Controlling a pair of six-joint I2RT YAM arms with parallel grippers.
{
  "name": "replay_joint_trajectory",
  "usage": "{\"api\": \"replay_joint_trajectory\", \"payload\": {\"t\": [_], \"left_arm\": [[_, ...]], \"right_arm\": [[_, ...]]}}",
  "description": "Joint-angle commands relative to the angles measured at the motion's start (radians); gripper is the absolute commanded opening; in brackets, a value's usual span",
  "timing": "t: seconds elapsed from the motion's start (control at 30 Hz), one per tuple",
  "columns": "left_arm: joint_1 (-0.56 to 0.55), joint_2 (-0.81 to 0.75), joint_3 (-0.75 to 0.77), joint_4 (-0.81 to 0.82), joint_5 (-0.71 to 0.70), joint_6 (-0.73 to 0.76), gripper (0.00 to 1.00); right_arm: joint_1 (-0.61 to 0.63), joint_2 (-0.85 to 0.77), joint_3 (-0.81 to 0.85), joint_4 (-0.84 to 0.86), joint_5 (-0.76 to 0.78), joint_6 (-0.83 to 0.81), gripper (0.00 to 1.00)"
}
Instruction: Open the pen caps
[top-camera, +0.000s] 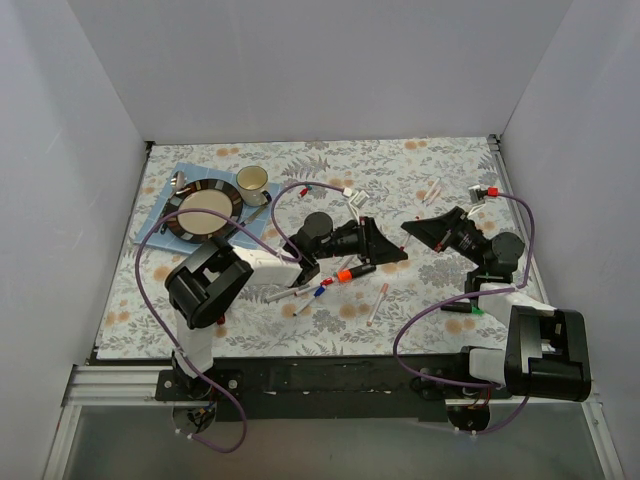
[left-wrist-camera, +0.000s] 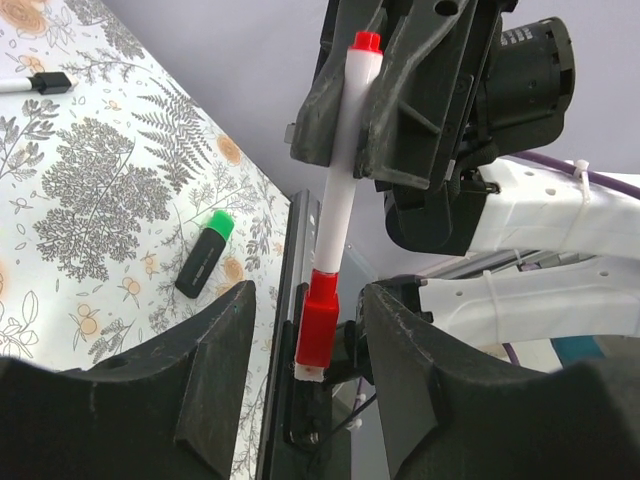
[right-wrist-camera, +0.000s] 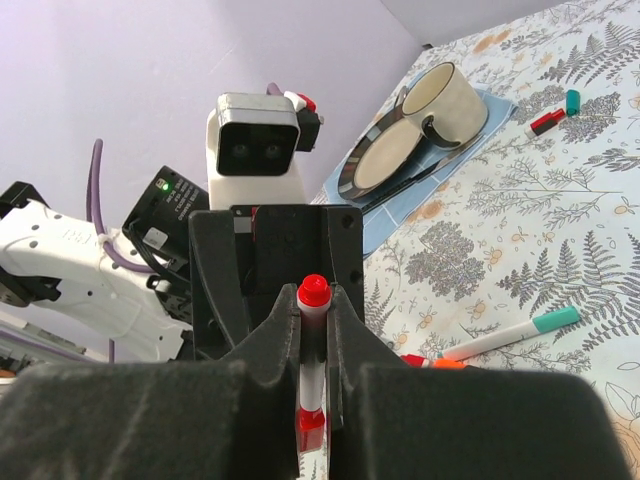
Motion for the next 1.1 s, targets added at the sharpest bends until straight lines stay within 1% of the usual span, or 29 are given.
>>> {"api": "replay_joint_trajectory", "payload": {"t": [0.0, 0.2, 0.27, 0.3, 0.33, 0.4, 0.43, 0.5, 0.6, 0.63, 0.67, 0.7, 0.73, 0.77, 0.83, 0.87, 0.97, 1.0, 1.07], "left_arm": [[-0.020, 0.005, 0.046, -0.007, 0.014, 0.009, 0.44], [-0.022, 0.017, 0.064, -0.004, 0.028, 0.003, 0.32], [-0.023, 0.017, 0.066, -0.006, 0.028, 0.003, 0.31], [-0.023, 0.019, 0.069, -0.009, 0.028, 0.005, 0.29], [-0.023, 0.019, 0.070, -0.014, 0.028, 0.005, 0.25], [-0.023, 0.020, 0.075, -0.020, 0.031, 0.009, 0.15], [-0.023, 0.022, 0.075, -0.024, 0.036, 0.009, 0.00], [-0.023, 0.020, 0.073, -0.032, 0.040, 0.015, 0.00], [-0.023, 0.013, 0.069, -0.105, 0.051, 0.038, 0.00], [-0.026, 0.009, 0.057, -0.159, 0.063, 0.045, 0.00], [-0.028, -0.001, 0.035, -0.167, 0.088, 0.048, 0.00], [-0.032, -0.013, 0.005, -0.159, 0.095, 0.046, 0.00], [-0.047, -0.026, -0.043, -0.132, 0.098, 0.043, 0.00], [-0.057, -0.055, -0.122, -0.127, 0.111, 0.046, 0.00], [-0.089, -0.087, -0.221, -0.104, 0.115, 0.048, 0.00], [-0.100, -0.104, -0.320, -0.092, 0.115, 0.046, 0.00], [-0.137, -0.191, -0.458, -0.051, 0.083, 0.026, 0.00], [-0.141, -0.243, -0.527, -0.047, 0.068, 0.023, 0.00], [-0.155, -0.292, -0.591, -0.038, 0.051, 0.011, 0.00]], "right_arm": [[-0.007, -0.008, -0.009, 0.099, 0.030, 0.006, 0.01], [-0.007, -0.011, -0.012, 0.085, 0.034, -0.008, 0.01], [-0.007, -0.012, -0.011, 0.075, 0.035, -0.019, 0.01], [-0.007, -0.012, -0.012, 0.065, 0.034, -0.023, 0.01], [-0.007, -0.014, -0.012, 0.064, 0.035, -0.028, 0.01], [-0.007, -0.014, -0.012, 0.062, 0.035, -0.031, 0.01], [-0.007, -0.014, -0.011, 0.062, 0.034, -0.033, 0.01], [-0.007, -0.014, -0.009, 0.061, 0.029, -0.036, 0.01], [-0.013, -0.017, 0.018, 0.053, 0.008, -0.066, 0.01], [-0.019, -0.020, 0.031, 0.050, 0.004, -0.080, 0.01], [-0.040, -0.025, 0.066, 0.041, 0.003, -0.088, 0.01], [-0.049, -0.035, 0.086, -0.008, 0.015, -0.098, 0.01], [-0.057, -0.041, 0.107, -0.034, 0.021, -0.123, 0.01], [-0.066, -0.045, 0.156, -0.062, 0.032, -0.138, 0.01], [-0.068, -0.048, 0.207, -0.155, 0.073, -0.189, 0.01], [-0.068, -0.043, 0.251, -0.181, 0.084, -0.195, 0.01], [-0.068, 0.006, 0.311, -0.196, 0.101, -0.159, 0.01], [-0.068, 0.026, 0.337, -0.196, 0.116, -0.136, 0.01], [-0.063, 0.037, 0.351, -0.208, 0.130, -0.129, 0.01]]}}
